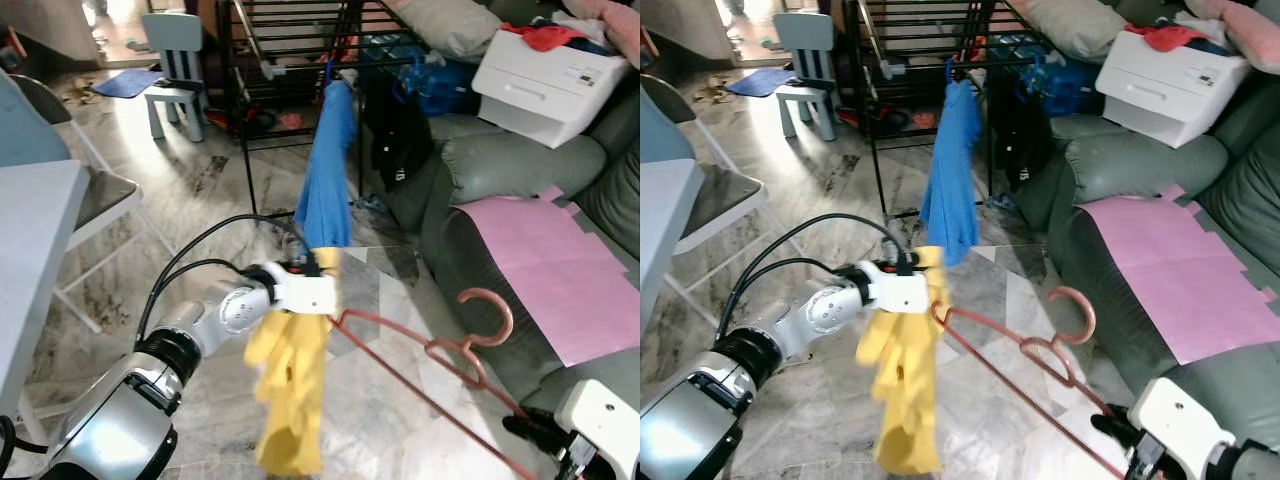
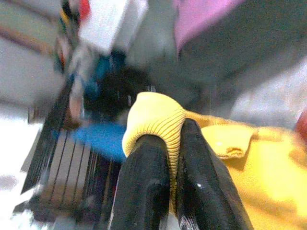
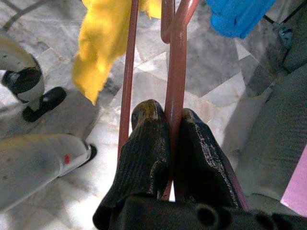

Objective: Hang hanger

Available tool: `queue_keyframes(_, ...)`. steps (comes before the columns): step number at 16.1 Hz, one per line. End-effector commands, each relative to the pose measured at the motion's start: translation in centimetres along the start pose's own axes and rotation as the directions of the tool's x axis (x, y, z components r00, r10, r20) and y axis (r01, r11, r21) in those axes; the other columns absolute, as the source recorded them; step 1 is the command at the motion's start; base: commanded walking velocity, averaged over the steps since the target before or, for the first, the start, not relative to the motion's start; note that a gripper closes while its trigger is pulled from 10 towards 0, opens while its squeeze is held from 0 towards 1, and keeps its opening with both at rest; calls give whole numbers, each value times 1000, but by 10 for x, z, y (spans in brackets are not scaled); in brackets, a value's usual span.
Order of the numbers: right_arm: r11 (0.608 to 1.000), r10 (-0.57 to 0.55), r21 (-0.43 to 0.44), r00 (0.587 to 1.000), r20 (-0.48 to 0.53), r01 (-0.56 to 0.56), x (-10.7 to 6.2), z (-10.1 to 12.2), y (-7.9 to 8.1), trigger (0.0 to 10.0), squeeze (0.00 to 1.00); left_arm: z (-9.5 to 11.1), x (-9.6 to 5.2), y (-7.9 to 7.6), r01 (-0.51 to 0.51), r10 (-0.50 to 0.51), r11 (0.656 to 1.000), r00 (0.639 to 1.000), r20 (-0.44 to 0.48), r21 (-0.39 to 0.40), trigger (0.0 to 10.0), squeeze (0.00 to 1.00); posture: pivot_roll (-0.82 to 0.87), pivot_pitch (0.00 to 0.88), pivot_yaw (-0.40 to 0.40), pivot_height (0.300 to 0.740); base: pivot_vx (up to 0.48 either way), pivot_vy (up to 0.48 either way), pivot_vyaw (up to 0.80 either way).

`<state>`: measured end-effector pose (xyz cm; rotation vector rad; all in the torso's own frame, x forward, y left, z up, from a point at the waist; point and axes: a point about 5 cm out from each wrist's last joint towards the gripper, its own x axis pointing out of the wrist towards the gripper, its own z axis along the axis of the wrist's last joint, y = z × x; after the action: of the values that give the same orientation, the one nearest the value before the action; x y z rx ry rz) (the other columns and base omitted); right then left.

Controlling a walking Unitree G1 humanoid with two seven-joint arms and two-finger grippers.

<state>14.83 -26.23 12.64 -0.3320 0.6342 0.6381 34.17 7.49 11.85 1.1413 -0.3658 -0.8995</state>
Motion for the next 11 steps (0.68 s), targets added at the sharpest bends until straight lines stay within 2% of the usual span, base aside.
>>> queue_keyframes(1,1000,-23,-15,1000,6,23,-2,1,-4,10000,0,12,2,10,-33,33,999,995,91,3,10000,0,-43,0,-31,740,0,0,0)
queue_keyframes(2,1000,-24,-19,1000,2,24,-1,1,-4,10000,0,16,1,8,-14,13,1000,991,131,3,10000,0,-43,0,-31,740,0,0,0)
queue_keyframes(4,1000,-17,-23,1000,-15,16,-1,-2,-3,10000,0,11,-1,12,-41,39,999,994,100,18,10000,0,-38,0,-31,740,0,0,0)
queue_keyframes(5,998,-44,-35,997,-56,43,-1,-10,-6,10000,0,3,-1,30,-146,144,988,989,37,48,10000,0,-36,0,-29,740,0,0,0)
queue_keyframes(6,997,-68,-43,995,-73,65,-1,-14,-8,10000,0,1,-1,37,-182,181,982,983,23,56,10000,0,-36,0,-28,740,0,0,0)
queue_keyframes(9,998,-55,-14,997,-46,54,-2,-12,-7,10000,0,-8,-4,40,-179,184,979,982,-41,98,10000,0,-36,0,-24,740,0,0,0)
queue_keyframes(11,998,-58,-20,996,-64,57,-5,-15,-8,10000,0,-7,-3,42,-191,194,978,980,-31,81,10000,0,-36,0,-24,740,0,0,0)
